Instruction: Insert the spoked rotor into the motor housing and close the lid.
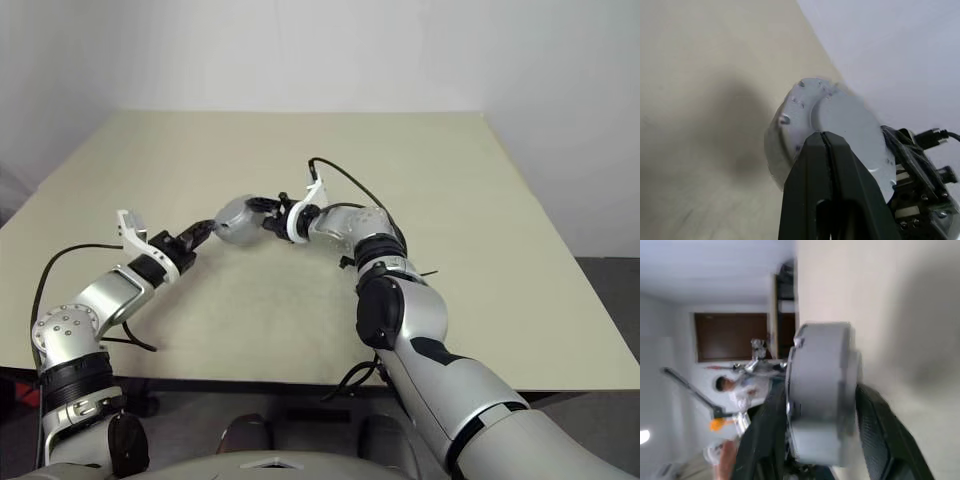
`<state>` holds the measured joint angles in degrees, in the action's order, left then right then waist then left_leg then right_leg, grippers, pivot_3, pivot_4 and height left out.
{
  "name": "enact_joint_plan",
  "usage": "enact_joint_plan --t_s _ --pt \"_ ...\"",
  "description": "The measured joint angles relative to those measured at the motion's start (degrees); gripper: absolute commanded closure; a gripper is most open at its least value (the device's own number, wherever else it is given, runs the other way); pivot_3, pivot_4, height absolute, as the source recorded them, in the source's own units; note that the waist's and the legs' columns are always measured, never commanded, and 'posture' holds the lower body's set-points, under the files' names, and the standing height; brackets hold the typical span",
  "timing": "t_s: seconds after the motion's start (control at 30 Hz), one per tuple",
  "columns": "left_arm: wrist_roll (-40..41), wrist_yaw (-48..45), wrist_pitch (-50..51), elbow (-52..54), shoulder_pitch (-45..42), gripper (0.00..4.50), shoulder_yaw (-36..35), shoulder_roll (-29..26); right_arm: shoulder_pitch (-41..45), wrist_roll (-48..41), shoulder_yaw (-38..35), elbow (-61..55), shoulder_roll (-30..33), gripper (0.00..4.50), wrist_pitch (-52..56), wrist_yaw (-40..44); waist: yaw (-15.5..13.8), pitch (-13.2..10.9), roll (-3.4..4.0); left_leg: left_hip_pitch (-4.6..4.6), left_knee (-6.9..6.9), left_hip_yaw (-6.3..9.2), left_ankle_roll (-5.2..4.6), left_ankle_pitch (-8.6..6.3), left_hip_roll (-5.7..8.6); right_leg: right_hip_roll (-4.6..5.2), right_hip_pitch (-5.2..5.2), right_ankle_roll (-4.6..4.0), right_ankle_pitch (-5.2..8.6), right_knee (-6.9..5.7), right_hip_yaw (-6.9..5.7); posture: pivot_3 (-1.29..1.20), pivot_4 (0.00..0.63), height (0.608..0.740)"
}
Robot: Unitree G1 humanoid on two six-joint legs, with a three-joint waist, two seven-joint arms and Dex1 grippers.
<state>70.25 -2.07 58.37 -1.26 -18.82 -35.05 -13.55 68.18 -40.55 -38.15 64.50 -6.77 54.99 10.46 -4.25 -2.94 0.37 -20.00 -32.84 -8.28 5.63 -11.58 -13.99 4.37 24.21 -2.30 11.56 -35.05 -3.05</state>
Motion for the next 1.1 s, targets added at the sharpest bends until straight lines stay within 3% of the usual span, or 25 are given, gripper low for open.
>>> enact_joint_plan --t_s 0.53,1.1 --pt "6.7 1.6 -3.0 2.1 3.6 4.50 -0.4 -0.9 0.5 -2.4 -0.1 -0.1 -0.1 2.53 -1.4 -1.9 -0.2 0.0 -0.07 0.04 -0.26 0.03 0.02 0.00 -0.03 0.01 0.02 0.00 0.00 -0.39 0.02 0.00 0.000 0.740" --pt "13.9 1.8 -10.8 1.9 4.4 4.50 -1.2 1.0 1.9 -11.4 -7.4 0.0 0.0 2.53 -3.0 -5.6 -0.2 0.0 -0.13 0.02 -0.30 0.03 0.01 0.00 -0.03 0.00 0.04 0.00 0.00 -0.42 0.03 0.00 0.000 0.740"
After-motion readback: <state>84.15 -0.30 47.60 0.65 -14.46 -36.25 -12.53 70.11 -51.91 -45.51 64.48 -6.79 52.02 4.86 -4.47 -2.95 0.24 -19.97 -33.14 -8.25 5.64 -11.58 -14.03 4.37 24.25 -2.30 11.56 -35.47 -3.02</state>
